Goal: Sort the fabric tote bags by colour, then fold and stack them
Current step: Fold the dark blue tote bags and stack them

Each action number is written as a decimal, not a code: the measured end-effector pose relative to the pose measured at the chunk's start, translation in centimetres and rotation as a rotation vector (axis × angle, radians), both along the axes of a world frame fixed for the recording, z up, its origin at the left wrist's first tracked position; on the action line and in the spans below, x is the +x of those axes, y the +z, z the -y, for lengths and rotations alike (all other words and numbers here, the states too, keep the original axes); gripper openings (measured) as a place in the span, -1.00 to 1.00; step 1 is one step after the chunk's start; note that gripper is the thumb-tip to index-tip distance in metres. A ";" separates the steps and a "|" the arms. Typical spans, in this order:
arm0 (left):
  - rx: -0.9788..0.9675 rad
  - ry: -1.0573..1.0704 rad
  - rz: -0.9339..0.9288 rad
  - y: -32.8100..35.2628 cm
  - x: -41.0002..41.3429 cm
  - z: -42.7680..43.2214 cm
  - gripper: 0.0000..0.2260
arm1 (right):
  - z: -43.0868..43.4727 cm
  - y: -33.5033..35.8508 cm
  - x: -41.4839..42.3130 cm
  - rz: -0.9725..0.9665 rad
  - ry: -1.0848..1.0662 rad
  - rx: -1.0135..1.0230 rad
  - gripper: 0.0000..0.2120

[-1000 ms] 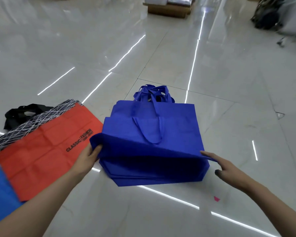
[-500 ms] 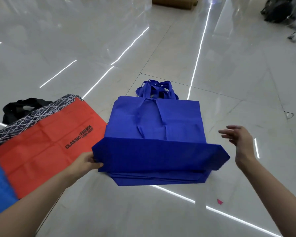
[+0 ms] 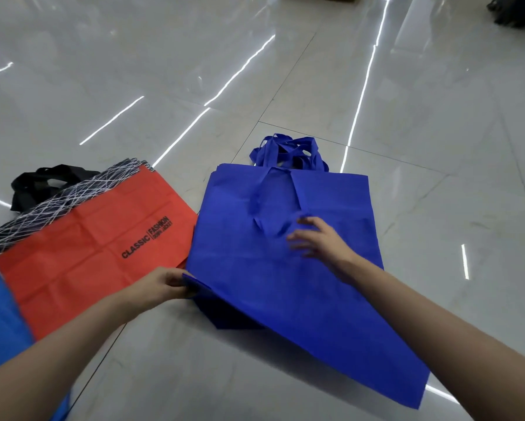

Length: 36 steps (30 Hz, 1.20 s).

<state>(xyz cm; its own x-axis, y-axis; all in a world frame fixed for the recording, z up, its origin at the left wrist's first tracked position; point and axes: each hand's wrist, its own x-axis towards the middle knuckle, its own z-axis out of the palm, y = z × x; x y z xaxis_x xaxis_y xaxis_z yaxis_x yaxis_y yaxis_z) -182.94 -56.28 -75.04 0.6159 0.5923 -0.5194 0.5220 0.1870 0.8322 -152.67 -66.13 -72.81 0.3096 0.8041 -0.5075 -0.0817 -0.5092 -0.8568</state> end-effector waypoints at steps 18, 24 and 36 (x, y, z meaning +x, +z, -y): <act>0.297 0.248 -0.460 -3.0 3.6 -0.1 -0.83 | 5.9 10.1 2.8 1.016 0.006 0.551 -0.72; 0.371 0.309 -0.592 -3.6 4.7 0.3 -0.74 | 8.0 -2.5 -3.2 1.291 0.484 0.060 -0.44; 1.215 -0.038 -0.525 -4.9 9.6 1.7 -0.71 | -1.4 -7.3 -6.9 1.352 0.443 0.076 -0.57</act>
<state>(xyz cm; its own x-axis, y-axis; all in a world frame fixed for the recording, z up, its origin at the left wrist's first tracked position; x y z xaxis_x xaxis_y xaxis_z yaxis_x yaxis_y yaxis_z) -173.30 -58.00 -79.92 0.5324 0.8338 0.1459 0.8197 -0.5508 0.1573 -159.60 -64.72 -80.13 0.2333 0.9722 0.0193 0.9588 -0.2267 -0.1714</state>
